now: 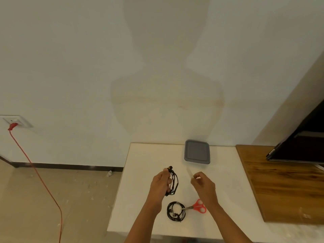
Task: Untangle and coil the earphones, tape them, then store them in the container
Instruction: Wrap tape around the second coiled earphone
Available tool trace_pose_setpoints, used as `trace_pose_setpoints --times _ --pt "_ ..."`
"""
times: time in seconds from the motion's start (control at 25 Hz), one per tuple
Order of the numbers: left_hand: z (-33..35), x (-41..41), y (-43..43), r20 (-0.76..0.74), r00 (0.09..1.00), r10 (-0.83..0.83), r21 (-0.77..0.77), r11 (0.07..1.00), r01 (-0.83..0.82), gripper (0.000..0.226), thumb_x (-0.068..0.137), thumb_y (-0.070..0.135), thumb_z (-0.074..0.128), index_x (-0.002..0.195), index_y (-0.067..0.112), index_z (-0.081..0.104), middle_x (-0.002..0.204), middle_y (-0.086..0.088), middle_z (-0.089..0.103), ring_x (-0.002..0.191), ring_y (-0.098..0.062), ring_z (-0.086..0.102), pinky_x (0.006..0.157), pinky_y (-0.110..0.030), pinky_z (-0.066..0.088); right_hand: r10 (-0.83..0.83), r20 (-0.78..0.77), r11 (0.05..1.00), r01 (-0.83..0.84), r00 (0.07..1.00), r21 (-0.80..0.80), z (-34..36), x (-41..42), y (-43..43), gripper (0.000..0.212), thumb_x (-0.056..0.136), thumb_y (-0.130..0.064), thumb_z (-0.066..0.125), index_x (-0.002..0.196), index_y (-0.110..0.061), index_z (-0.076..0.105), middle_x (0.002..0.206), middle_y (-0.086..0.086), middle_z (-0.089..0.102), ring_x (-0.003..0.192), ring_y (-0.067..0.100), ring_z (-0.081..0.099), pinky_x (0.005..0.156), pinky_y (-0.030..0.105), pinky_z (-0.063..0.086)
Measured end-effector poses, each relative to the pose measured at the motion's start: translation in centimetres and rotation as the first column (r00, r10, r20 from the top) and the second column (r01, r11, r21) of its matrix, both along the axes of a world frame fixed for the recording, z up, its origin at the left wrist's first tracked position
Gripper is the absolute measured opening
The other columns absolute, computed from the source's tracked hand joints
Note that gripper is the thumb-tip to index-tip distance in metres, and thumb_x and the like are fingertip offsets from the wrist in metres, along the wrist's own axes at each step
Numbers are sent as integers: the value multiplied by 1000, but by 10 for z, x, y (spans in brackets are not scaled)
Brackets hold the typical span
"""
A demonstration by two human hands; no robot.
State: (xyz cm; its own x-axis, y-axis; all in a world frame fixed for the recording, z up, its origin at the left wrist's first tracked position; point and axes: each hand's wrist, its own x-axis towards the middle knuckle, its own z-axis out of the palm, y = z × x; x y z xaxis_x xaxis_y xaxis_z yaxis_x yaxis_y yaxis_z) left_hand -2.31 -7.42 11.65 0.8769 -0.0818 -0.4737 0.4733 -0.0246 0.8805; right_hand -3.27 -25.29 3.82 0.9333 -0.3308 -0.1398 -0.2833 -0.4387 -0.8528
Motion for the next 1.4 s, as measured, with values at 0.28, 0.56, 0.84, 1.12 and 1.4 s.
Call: trace_pose_setpoints --times 0.28,0.56,0.84,1.12,1.4 --pt "73 -25 4 -6 997 82 54 995 -82 49 97 51 40 86 12 68 62 8 59 56 -14 40 60 -27 37 116 216 824 -216 969 524 123 -55 40 18 84 -11 62 94 3 56 86 18 69 85 20 69 79 19 52" --pt "144 -83 12 127 992 11 -97 995 2 24 84 29 68 69 11 60 48 5 37 44 -12 30 51 -25 34 243 276 906 -319 930 277 199 -107 63 17 91 -15 53 79 -6 61 68 3 63 68 10 59 71 26 49" --pt "181 -132 15 260 955 145 -151 983 -108 20 82 25 72 85 5 67 64 0 58 60 -15 48 61 -28 42 92 303 942 -181 949 281 253 -141 86 33 93 -22 52 62 -12 56 55 -4 57 53 4 52 62 22 42" --pt "206 -153 21 278 939 204 -200 968 -151 18 84 22 70 77 7 63 52 4 52 42 -7 45 49 -21 40 106 333 900 -233 937 368 271 -171 95 24 94 -16 51 76 -11 68 67 -3 63 65 4 56 65 15 46" --pt "211 -163 14 334 911 244 -206 962 -182 19 82 23 72 83 5 66 68 -3 57 61 -16 48 60 -26 42 111 362 887 -256 925 384 287 -179 92 41 95 -17 50 56 -24 60 60 -2 58 65 12 52 70 25 42"
